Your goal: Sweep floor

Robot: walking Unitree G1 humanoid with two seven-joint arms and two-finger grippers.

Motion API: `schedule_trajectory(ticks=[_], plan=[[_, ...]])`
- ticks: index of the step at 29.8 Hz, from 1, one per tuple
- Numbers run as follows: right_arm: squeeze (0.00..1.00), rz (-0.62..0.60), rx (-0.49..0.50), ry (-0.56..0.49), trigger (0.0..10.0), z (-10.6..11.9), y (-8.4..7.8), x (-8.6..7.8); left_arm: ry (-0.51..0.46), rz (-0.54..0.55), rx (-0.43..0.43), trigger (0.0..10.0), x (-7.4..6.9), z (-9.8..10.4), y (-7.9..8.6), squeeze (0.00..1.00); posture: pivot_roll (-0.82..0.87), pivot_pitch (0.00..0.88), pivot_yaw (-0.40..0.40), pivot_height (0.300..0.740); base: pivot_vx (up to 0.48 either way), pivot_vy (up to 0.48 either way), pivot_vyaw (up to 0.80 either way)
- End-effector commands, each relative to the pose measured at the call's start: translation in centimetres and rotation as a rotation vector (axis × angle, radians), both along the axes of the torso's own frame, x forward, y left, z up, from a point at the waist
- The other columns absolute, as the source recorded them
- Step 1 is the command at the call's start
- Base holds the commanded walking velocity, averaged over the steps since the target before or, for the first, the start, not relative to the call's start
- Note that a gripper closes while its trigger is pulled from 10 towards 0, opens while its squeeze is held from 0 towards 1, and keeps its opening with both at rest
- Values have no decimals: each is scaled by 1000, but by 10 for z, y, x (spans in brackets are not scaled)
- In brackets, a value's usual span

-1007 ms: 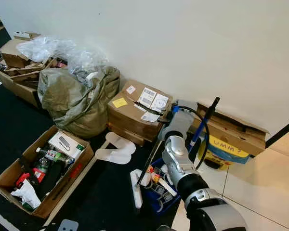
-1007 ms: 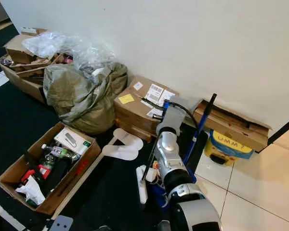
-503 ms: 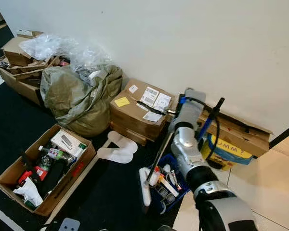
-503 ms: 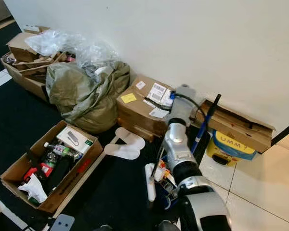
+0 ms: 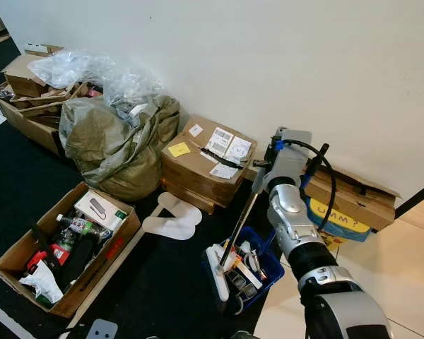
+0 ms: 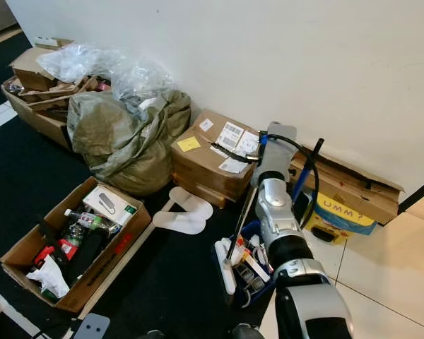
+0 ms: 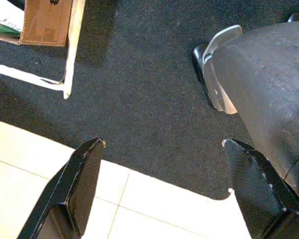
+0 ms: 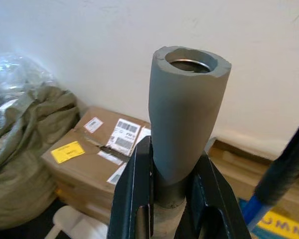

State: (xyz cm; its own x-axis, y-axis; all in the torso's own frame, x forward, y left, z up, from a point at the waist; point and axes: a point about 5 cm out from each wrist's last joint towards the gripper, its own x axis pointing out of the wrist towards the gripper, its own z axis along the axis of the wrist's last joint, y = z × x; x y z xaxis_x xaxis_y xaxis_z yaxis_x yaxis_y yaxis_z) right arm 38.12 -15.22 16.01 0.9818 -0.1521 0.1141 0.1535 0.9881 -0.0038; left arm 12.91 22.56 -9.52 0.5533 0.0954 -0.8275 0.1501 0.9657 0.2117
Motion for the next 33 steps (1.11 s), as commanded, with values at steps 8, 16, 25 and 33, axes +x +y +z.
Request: schedule_trajectory(ticks=[8, 16, 25, 33], plan=[[0, -90, -126, 1, 10000, 10, -38, -3, 47, -2, -8, 10000, -11, -5, -2, 0, 8, 192, -33, 740, 0, 0, 0], [0, -136, -129, -13, 10000, 22, -54, -3, 48, -5, -7, 10000, -10, -4, -2, 0, 1, 190, -29, 740, 0, 0, 0], [0, -138, -114, 12, 10000, 20, -56, -6, 49, -7, -5, 10000, -10, -4, -2, 0, 1, 190, -29, 740, 0, 0, 0], [0, -144, -113, 19, 10000, 21, -59, -7, 50, -8, -4, 10000, -10, -4, -1, 0, 1, 188, -26, 740, 0, 0, 0]])
